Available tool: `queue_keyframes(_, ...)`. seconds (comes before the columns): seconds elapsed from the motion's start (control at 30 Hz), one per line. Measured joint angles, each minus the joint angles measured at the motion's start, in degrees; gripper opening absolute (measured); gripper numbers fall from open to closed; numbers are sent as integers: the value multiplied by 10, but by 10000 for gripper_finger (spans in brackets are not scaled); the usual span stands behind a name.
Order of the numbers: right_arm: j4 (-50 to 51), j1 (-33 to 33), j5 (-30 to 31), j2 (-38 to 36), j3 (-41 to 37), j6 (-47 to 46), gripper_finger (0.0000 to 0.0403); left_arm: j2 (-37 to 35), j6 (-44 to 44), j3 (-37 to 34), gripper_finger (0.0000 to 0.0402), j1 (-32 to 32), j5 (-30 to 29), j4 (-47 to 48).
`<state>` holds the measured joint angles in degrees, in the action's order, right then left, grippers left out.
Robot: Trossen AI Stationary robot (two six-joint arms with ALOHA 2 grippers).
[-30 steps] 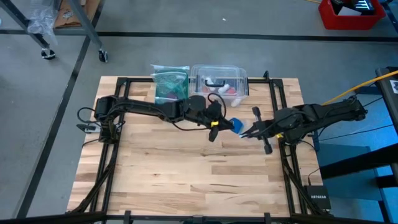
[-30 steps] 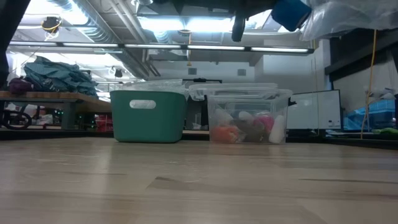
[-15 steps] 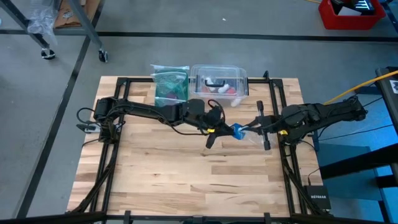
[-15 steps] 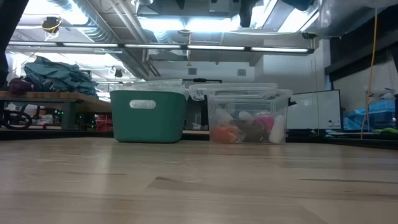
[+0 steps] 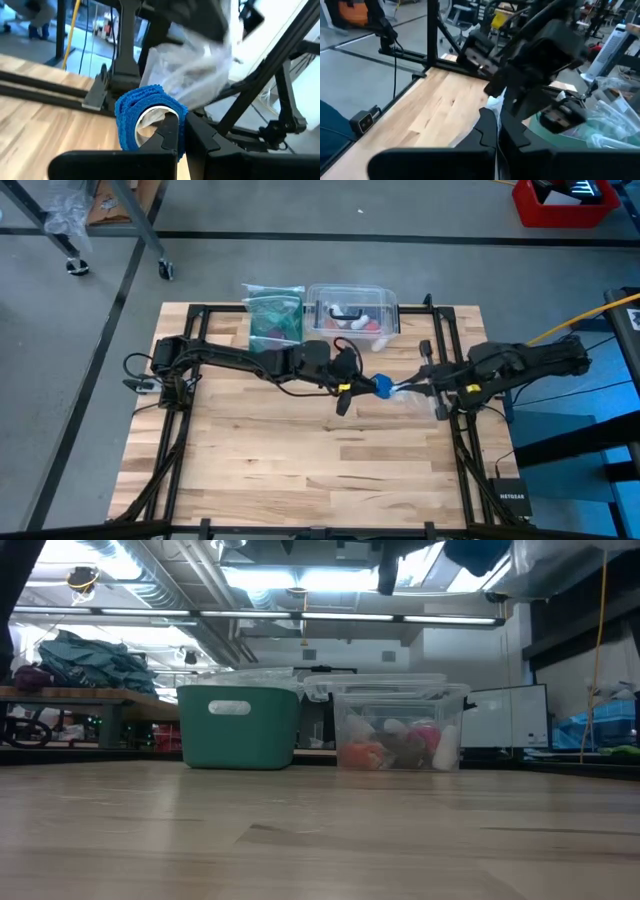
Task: Roll bandage
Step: Put the blue bandage into the transparent zip bag
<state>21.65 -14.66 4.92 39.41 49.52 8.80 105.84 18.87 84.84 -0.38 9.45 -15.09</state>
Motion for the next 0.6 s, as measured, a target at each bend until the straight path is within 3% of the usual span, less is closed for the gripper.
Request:
queue_keyframes(0.2, 45, 0, 16, -39, 0, 0, 1, 0, -37, 0, 0, 0, -29, 27)
queue_keyframes(0.6, 60, 0, 14, -78, 0, 6, 1, 0, -121, 0, 0, 0, -59, -122)
